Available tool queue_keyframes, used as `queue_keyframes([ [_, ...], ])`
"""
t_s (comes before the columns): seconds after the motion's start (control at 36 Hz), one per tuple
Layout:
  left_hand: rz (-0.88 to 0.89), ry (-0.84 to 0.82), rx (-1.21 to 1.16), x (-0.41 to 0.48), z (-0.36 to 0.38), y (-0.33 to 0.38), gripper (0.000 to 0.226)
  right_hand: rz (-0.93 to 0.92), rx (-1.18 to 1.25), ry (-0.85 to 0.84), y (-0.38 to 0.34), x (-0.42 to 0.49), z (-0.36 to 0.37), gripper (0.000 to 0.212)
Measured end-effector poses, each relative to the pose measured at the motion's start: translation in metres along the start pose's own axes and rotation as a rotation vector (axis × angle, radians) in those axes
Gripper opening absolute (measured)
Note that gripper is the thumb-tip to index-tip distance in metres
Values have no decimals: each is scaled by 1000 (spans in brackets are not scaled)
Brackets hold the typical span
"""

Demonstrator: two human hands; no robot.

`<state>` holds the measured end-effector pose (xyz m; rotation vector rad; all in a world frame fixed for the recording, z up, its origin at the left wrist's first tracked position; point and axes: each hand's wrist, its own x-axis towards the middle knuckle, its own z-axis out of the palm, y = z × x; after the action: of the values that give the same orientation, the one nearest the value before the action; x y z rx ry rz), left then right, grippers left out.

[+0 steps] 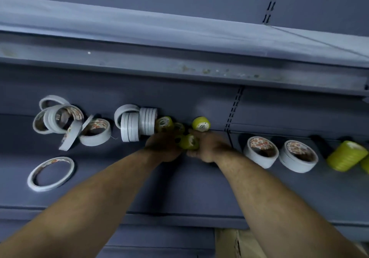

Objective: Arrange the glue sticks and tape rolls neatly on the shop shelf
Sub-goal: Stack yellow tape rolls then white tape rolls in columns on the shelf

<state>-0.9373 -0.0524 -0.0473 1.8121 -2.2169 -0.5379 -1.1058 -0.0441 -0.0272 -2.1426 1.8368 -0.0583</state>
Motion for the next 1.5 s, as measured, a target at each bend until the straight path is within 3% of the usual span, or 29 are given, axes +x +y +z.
queue_keyframes([
  [0.14,-59,-8,-96,10,8,-12,52,12,-15,9,3,6,0,57],
  [0.53,-92,35,-99,-3,2,-12,65,32,85,-35,21,14,-6,52],
  [0.75,-76,3,-258,-8,-3,-12,68,17,125,-70,21,9,-11,52],
  [0.92,17,75,-429,-10,-17,-8,48,-2,528,-64,24,-2,-18,59],
  [1.03,54,55,-566,-11,-21,0,55,-46,751,-51,24,-12,-24,59],
  [1.17,93,69,-638,-10,-21,9,53,-103,812,-45,22,-21,-31,57],
  [1.28,144,69,-559,-12,-19,12,51,-147,785,-6,24,-23,-34,55],
  [1.5,142,109,-554,-23,-25,16,65,-161,867,23,27,-33,-40,57],
])
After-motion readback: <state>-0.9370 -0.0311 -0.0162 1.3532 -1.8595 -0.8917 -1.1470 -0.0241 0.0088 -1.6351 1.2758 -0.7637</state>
